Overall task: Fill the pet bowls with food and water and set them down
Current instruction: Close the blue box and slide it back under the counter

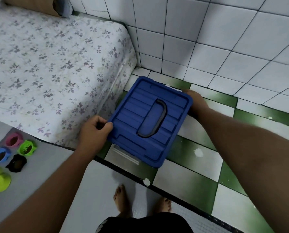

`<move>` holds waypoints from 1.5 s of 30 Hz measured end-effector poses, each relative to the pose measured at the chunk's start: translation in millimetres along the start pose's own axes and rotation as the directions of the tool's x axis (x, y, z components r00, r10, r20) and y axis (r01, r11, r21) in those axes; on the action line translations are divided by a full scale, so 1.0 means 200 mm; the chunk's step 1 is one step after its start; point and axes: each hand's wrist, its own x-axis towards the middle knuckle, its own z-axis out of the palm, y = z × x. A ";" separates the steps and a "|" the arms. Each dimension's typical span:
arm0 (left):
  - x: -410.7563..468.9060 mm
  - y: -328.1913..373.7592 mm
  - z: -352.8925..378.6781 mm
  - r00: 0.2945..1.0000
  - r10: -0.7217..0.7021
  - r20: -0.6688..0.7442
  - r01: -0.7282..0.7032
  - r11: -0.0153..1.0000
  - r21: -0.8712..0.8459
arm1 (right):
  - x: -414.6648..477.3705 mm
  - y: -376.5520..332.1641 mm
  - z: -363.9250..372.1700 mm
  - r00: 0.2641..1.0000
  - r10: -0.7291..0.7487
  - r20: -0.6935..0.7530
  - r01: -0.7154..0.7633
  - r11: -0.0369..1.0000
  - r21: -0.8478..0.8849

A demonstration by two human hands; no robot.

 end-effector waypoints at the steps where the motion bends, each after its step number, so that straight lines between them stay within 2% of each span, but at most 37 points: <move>1: 0.00 0.00 0.00 1.000 0.005 0.005 -0.005 1.000 0.001 | -0.01 0.00 -0.01 1.000 0.001 0.002 -0.001 1.000 -0.001; 4: 0.00 0.01 0.00 1.000 0.015 0.019 -0.015 1.000 0.004 | -0.03 0.00 -0.03 0.999 0.022 0.031 -0.023 1.000 0.007; 8: 0.00 0.01 0.00 0.999 0.027 0.023 -0.027 0.999 0.023 | -0.02 0.02 -0.03 0.990 0.121 0.071 -0.121 0.993 0.002; 10: 0.00 0.01 0.00 0.999 0.032 0.024 -0.033 0.999 0.028 | -0.01 0.02 -0.05 0.972 0.232 0.039 -0.235 0.952 0.198; 13: 0.00 0.00 -0.01 0.999 0.035 0.033 -0.036 0.999 0.011 | -0.01 0.04 -0.10 0.926 0.374 0.061 -0.343 0.759 0.553; 15: 0.00 0.00 -0.01 0.998 0.038 0.040 -0.038 0.999 0.001 | -0.01 0.04 -0.16 0.921 0.378 0.097 -0.332 0.629 0.703; 17: 0.00 -0.01 -0.01 0.998 0.043 0.044 -0.043 0.999 -0.004 | -0.01 0.01 -0.23 0.925 0.367 0.098 -0.298 0.542 0.786; 21: 0.01 -0.02 -0.02 0.997 0.038 0.064 -0.038 0.999 -0.011 | 0.01 -0.05 -0.31 0.924 0.356 0.139 -0.250 0.285 0.925; 24: 0.03 -0.03 -0.03 0.996 0.041 0.077 -0.040 0.999 -0.013 | 0.02 -0.10 -0.37 0.928 0.332 0.169 -0.248 0.214 0.945; 28: 0.03 -0.03 -0.04 0.995 0.048 0.091 -0.047 0.999 -0.008 | 0.01 -0.20 -0.43 0.956 0.270 0.119 -0.208 0.332 0.920; 32: 0.03 -0.04 -0.04 0.994 0.056 0.099 -0.052 0.998 -0.036 | -0.02 -0.30 -0.42 0.977 0.193 0.095 -0.167 0.400 0.901; 37: 0.03 -0.05 -0.04 0.991 0.069 0.115 -0.066 0.997 -0.028 | -0.04 -0.32 -0.38 0.973 0.215 0.087 -0.205 0.623 0.754; 45: 0.05 -0.06 -0.04 0.989 0.069 0.130 -0.062 0.996 -0.060 | -0.06 -0.34 -0.40 0.980 0.170 0.105 -0.194 0.681 0.706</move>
